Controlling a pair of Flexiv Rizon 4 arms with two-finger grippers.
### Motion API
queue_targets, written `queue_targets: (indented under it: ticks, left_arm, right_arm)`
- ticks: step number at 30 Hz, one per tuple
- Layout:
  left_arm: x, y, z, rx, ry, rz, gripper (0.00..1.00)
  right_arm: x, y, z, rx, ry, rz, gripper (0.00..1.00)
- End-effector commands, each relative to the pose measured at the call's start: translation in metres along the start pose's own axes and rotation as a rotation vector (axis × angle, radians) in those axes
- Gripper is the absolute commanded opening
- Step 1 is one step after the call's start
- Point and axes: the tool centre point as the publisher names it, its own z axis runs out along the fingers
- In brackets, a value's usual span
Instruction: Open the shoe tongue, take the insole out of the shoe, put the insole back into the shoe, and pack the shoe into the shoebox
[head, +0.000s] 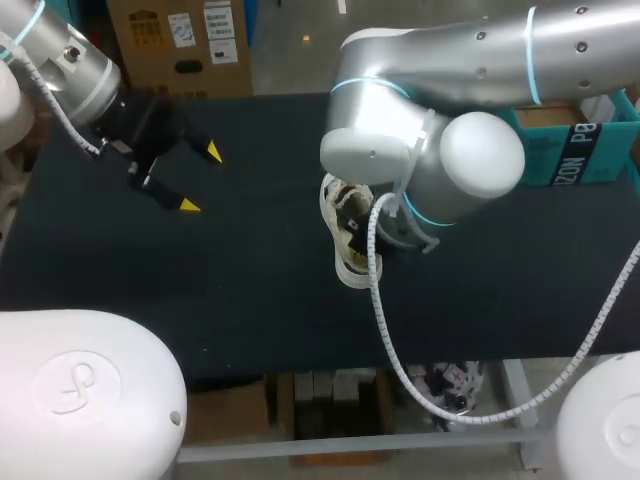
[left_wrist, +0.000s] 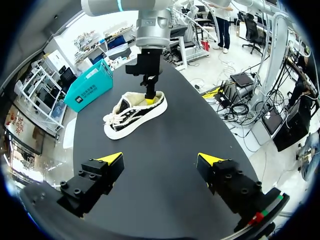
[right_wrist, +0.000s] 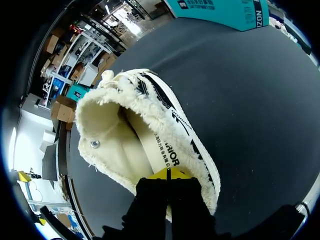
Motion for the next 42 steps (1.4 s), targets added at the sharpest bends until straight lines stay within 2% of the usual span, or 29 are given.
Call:
queue_targets:
  ticks: [1,3,7,12,16,22,29,33,38,41,42]
  left_arm:
    - [0.001,0.003,0.001,0.001,0.000,-0.003,1.00]
    - [0.001,0.003,0.001,0.001,0.000,-0.005,1.00]
    - [0.001,0.003,0.000,0.000,-0.001,-0.007,1.00]
    - [0.001,0.001,0.000,0.004,-0.005,-0.002,1.00]
    - [0.000,-0.002,0.000,0.008,-0.005,0.003,1.00]
    - [0.000,-0.006,-0.004,0.007,-0.012,0.011,1.00]
    - [0.001,-0.006,-0.013,-0.013,-0.020,-0.001,1.00]
    - [0.001,-0.004,-0.016,-0.004,0.012,-0.035,1.00]
    - [0.004,0.002,-0.018,0.002,0.098,-0.093,1.00]
    - [0.006,0.007,-0.021,-0.016,0.153,-0.124,1.00]
    - [0.007,0.009,-0.022,-0.021,0.166,-0.136,1.00]
  right_arm:
    - [0.001,0.003,0.012,0.066,-0.075,0.011,0.00]
    - [0.000,0.003,0.012,0.072,-0.051,0.020,0.00]
    - [0.003,0.008,-0.009,0.065,0.048,0.044,0.00]
    - [0.008,0.012,-0.037,0.103,0.216,0.033,0.00]
    - [0.011,0.016,-0.052,0.127,0.314,0.016,0.00]
    - [0.014,0.027,-0.064,0.252,0.505,-0.022,0.00]
    - [0.018,0.038,-0.072,0.342,0.629,-0.059,0.00]
    - [0.019,0.041,-0.072,0.396,0.693,-0.082,0.00]
    - [0.021,0.045,-0.072,0.483,0.781,-0.104,0.00]
    - [0.024,0.048,-0.070,0.542,0.822,-0.126,0.08]
    - [0.025,0.049,-0.070,0.552,0.826,-0.130,0.15]
